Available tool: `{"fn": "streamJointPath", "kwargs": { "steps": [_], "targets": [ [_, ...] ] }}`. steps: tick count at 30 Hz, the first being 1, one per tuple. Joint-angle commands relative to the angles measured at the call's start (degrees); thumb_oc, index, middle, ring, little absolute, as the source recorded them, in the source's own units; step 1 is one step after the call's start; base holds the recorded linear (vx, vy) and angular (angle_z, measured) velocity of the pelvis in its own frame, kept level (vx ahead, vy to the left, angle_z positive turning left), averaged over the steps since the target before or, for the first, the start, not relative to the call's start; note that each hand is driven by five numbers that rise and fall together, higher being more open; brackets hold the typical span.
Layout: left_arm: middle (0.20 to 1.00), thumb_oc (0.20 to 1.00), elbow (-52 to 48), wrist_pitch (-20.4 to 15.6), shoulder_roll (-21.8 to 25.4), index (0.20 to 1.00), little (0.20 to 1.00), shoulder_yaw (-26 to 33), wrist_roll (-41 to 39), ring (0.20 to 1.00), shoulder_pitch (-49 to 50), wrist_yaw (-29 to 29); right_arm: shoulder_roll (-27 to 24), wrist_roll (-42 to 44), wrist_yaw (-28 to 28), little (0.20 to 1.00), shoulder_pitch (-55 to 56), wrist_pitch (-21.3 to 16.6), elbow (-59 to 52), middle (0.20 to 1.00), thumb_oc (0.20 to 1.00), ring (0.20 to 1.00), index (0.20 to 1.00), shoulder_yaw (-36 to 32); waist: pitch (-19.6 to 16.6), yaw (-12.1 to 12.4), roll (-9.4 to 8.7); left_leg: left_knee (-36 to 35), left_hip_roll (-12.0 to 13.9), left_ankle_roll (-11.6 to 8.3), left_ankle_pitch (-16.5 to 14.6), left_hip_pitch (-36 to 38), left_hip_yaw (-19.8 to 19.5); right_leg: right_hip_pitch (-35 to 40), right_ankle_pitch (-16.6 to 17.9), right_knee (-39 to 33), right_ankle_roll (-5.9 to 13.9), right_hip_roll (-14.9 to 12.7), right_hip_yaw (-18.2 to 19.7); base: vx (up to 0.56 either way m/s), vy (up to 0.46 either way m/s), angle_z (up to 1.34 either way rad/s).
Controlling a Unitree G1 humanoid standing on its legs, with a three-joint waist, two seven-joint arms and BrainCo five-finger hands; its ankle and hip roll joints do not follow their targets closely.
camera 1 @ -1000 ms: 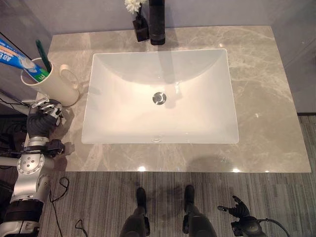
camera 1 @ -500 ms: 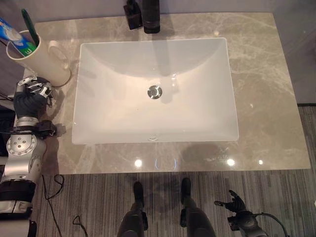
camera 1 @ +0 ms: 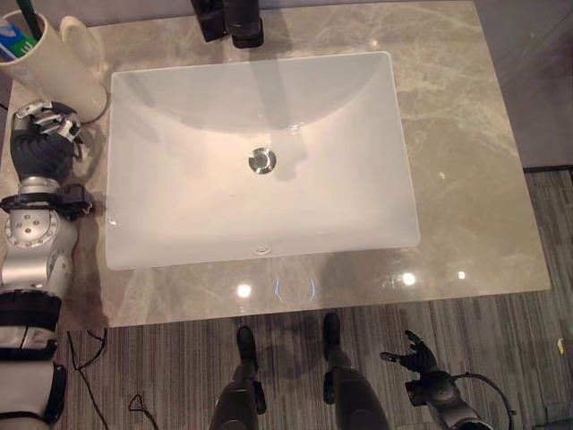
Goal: Put brush and paste in cup on sink, flatten towel.
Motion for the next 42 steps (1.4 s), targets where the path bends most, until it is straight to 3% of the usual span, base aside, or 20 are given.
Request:
{"fn": "streamJointPath", "kwargs": {
  "steps": [1, 20, 33, 42],
  "targets": [
    [0.2, 0.2, 5.88, 0.06, 1.92, 0.2, 0.2, -2.51, 0.05, 0.2, -3.99, 0.49, -2.65, 0.87, -0.83, 1.0, -1.38, -0.6, -1.39, 1.0, 1.0, 1.0, 1.0, 0.53, 0.64, -1.24, 0.44, 0.15, 1.14, -1.47, 1.63, -0.08, -2.18, 3.36, 0.5, -0.03, 6.67, -4.05, 0.74, 0.01, -0.005, -0.03],
    [0.2, 0.2, 20.47, 0.8, 5.18, 0.2, 0.2, -7.95, 0.51, 0.2, -19.16, 2.54, -3.18, 0.04, -0.28, 1.0, -2.38, -1.35, -3.45, 1.0, 1.0, 1.0, 1.0, 4.16, 0.15, -2.24, -0.68, 0.15, 1.41, -1.61, 1.75, -2.1, -2.38, 1.49, 1.29, -0.03, 7.27, -3.96, 0.65, 0.0, 0.0, 0.0],
    [0.2, 0.2, 19.21, 1.75, 9.5, 0.2, 0.2, -6.42, 2.1, 0.2, -14.22, 0.34, -4.74, -1.79, 0.11, 1.0, -0.66, -1.13, -4.26, 1.0, 1.0, 1.0, 1.0, 2.56, -0.35, -1.17, 0.26, 0.15, 0.22, -1.02, 1.43, -2.23, -2.37, 1.54, 2.06, -0.03, 7.79, -5.03, 0.16, 0.01, 0.02, 0.0],
    [0.2, 0.2, 28.99, 3.19, 10.51, 0.2, 0.2, -12.7, 3.09, 0.2, -25.92, 0.35, -5.09, -0.53, 0.47, 1.0, -1.31, -1.46, -6.23, 1.0, 1.0, 1.0, 1.0, 3.15, 0.21, -2.21, -0.08, 0.15, -0.36, -0.7, 1.42, -3.6, -2.67, 0.53, 3.54, -0.03, 8.39, -5.62, 0.28, -0.01, 0.016, 0.01]
  ]
}}
